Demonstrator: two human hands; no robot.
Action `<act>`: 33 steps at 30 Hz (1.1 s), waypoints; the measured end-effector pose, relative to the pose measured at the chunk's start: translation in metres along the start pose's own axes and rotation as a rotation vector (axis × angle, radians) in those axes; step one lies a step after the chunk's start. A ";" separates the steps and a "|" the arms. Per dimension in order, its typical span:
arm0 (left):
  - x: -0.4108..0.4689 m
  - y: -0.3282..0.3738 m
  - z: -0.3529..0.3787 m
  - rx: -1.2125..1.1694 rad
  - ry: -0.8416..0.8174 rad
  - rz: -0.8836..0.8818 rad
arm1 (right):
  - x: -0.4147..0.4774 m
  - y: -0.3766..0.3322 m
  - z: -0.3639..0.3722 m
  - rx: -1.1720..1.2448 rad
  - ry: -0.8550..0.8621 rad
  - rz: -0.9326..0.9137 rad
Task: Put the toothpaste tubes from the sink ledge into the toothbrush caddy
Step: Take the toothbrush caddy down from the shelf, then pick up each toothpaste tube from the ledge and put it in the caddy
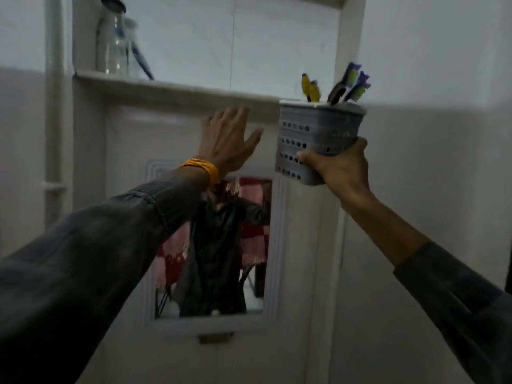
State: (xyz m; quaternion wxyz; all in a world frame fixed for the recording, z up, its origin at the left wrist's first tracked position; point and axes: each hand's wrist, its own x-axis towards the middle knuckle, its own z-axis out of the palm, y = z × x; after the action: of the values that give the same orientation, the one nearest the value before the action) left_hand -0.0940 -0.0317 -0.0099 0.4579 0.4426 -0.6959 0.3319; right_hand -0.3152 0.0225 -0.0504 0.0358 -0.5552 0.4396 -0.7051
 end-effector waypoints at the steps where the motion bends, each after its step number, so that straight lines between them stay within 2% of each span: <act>1: -0.021 0.004 0.003 -0.028 -0.004 -0.008 | -0.021 0.021 0.003 0.004 -0.028 0.041; 5: -0.133 0.007 0.023 -0.044 -0.092 -0.033 | -0.123 0.112 0.013 0.004 -0.153 0.202; 9: -0.279 -0.008 0.051 -0.111 -0.285 -0.182 | -0.246 0.199 0.014 -0.054 -0.276 0.411; 15: -0.475 -0.028 0.079 -0.143 -0.773 -0.510 | -0.400 0.277 0.008 -0.131 -0.347 0.706; 18: -0.545 -0.039 0.088 -0.165 -0.984 -0.534 | -0.444 0.303 0.013 -0.158 -0.345 0.777; 25: -0.631 -0.065 0.113 -0.004 -1.408 -0.446 | -0.501 0.331 0.030 -0.171 -0.283 0.849; 28: -0.644 -0.075 0.123 0.029 -1.460 -0.402 | -0.511 0.335 0.038 -0.171 -0.229 0.827; 33: -0.640 -0.083 0.135 -0.015 -1.436 -0.302 | -0.516 0.336 0.044 -0.155 -0.147 0.802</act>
State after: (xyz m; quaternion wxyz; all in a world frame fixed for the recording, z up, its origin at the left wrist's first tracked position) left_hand 0.0567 0.0183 -0.6498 -0.0669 0.6388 -0.7583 -0.1114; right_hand -0.2299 0.0691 -0.6597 0.2972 -0.3901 0.6689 -0.5586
